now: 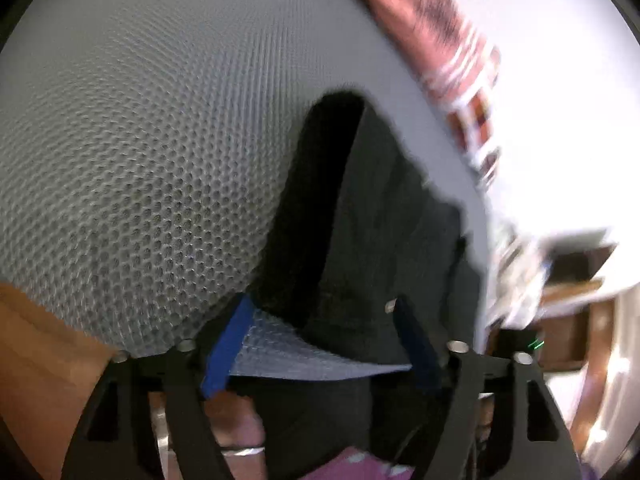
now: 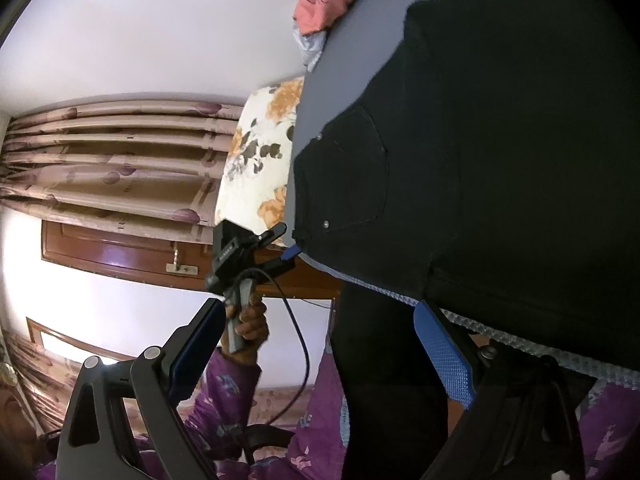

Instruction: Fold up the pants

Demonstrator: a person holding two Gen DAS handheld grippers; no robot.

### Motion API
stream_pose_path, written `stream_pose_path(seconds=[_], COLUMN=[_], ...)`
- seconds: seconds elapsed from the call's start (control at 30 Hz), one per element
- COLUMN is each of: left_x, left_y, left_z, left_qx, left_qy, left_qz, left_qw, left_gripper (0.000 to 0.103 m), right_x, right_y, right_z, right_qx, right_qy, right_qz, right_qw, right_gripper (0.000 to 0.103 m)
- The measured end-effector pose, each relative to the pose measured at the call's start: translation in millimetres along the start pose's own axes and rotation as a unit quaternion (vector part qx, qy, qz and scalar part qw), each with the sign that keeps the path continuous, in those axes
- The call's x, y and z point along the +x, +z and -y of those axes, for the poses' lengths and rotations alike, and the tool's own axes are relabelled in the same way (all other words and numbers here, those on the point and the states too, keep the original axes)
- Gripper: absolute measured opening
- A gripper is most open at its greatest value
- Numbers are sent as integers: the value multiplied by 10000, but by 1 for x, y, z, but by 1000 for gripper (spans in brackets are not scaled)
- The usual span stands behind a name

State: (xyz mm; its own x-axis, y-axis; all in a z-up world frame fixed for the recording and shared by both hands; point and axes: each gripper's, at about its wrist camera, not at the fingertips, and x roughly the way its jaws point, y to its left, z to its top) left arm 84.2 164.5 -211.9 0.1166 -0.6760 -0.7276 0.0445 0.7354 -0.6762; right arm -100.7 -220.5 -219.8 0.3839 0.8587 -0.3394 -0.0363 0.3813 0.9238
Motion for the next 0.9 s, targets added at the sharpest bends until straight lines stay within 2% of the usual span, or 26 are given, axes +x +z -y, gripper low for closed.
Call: stream_pose_path(seconds=[0.17,0.23,0.3,0.33,0.37,0.47,0.53,0.67,0.73,0.77,0.83,0.87,0.9], left_x=[13,21,25,27,27,23,18,7,6,10,18,22,23], left_y=[8,11,12,14,16,21,21,11,4,0,-5,-6,-6], left_z=[19,28,34,36,34,14,8,1,3,5,21,31,36], left_qx=[574,828,1113,1206,1163,608,494,93,99,134,479,638,698], left_qy=[329,249,186,60,-265,-1185,-1539,-2393,-2629,-2478,-1927,-1692,-1647], left_qz=[-593,-815,-924,-968,-962,-820,-622,-218,-94,-116,-199,-208,-163], left_qw=[9960,9929,9893,9879,9882,9877,9849,9706,9647,9687,9799,9833,9837], left_gripper=[85,99,102,102,102,102,102,102,102,102,101,101,101], right_x=[1,3,7,9,10,10,9,12,14,15,18,18,20], right_y=[0,0,1,1,1,-1,-1,2,3,4,4,4,3], right_z=[-1,-1,1,1,1,1,2,6,7,7,8,9,10], right_qx=[46,83,140,157,165,124,145,284,294,292,301,306,313], right_qy=[-36,-21,-35,-39,-44,-123,-146,-154,-161,-168,-184,-185,-187], right_qz=[29,22,-24,-42,-62,-115,-105,-109,-125,-140,-190,-210,-229], right_qw=[10000,10000,9999,9999,9998,9998,9997,9994,9994,9993,9992,9991,9991], right_gripper=[95,95,95,95,95,95,95,95,95,95,95,95,95])
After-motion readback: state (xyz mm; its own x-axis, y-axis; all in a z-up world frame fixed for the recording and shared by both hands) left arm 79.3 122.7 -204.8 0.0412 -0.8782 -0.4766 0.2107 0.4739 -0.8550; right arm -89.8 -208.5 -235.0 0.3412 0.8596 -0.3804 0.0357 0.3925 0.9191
